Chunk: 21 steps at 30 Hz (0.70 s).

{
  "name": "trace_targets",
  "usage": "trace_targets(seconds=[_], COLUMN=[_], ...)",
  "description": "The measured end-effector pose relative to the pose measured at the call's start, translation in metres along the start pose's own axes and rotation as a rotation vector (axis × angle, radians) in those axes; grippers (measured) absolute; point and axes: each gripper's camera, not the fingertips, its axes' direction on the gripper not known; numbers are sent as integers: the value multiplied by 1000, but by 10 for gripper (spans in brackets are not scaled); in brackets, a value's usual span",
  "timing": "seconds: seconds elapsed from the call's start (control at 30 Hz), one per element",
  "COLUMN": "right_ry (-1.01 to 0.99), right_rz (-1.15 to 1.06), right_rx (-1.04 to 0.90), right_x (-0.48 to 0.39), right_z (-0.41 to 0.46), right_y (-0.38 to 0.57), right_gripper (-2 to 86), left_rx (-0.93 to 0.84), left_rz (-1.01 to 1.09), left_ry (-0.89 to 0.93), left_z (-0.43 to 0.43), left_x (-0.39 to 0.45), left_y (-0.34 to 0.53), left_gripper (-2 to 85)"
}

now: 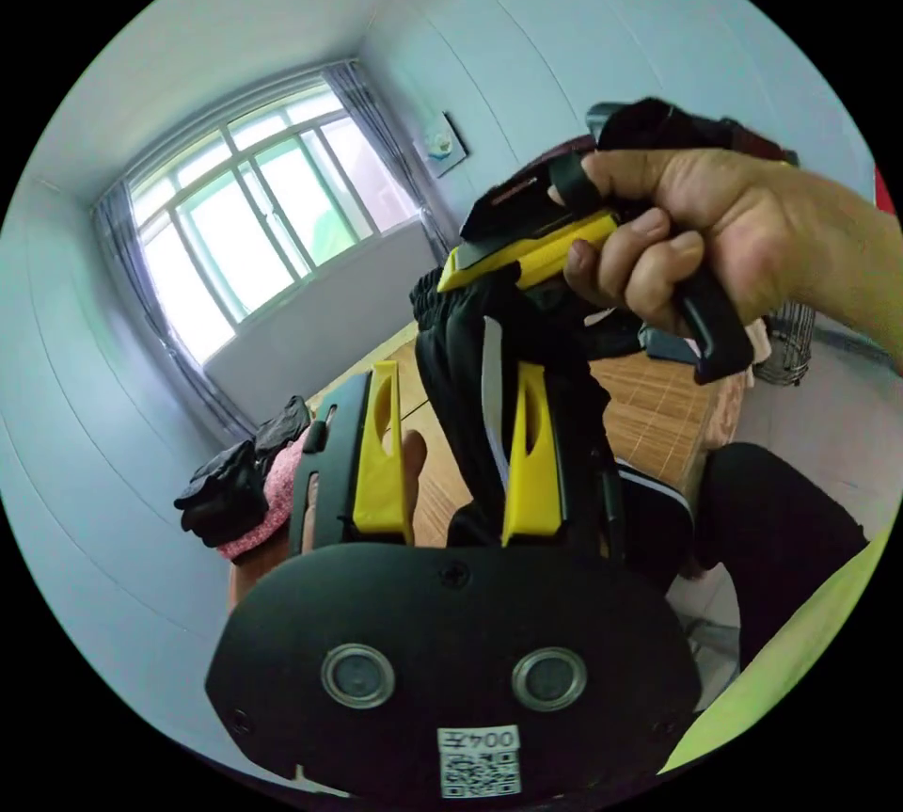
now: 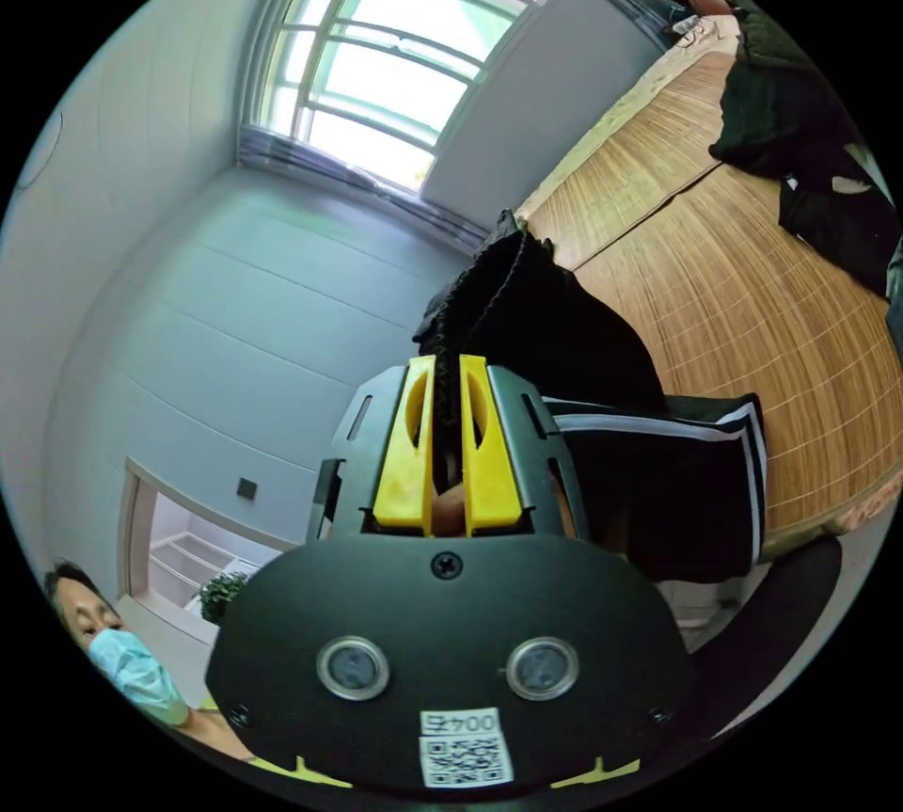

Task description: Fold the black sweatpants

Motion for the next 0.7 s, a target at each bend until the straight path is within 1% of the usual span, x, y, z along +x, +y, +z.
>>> trace_targets(seconds=[0.07,0.13,0.2,0.27,0.3,0.37,0.5,0.57,0.63,0.7], right_ry=[-41,-71,-113,-151,-168,-174,-155,-172,-141,-94], right_rz=[19,12,-34,-72,-105,-168,-266,-310,-371,-412], right_rx=[41,77,125,166,192,226,271,289,317,307], right_x=[-2,-12,-37,-61,-79,-110,-175,-203,-231,-253], right_z=[-9,-17,-27,-34,-37,-41,-36,-30,-20,4], right_y=[-4,-9,-17,-24,-28,-35,-50,-52,-50,-43], right_gripper=[41,40,37,35,33,30,12,3,-2,-4], left_rx=[47,48,31,-50,-60,-89,-124,-134,-138,-148], left_rz=[-71,-106,-144,-155,-162,-171,-223,-249,-248,-241], left_ry=[42,79,131,191,204,236,291,353,413,409], left_z=[-13,-16,-14,-4,-2,-1,4,12,23,36], left_x=[-16,-26,-32,-29,-28,-21,-11,9,38,69], left_y=[13,28,47,72,79,103,124,127,125,120], left_gripper=[181,195,213,239,245,260,276,284,291,290])
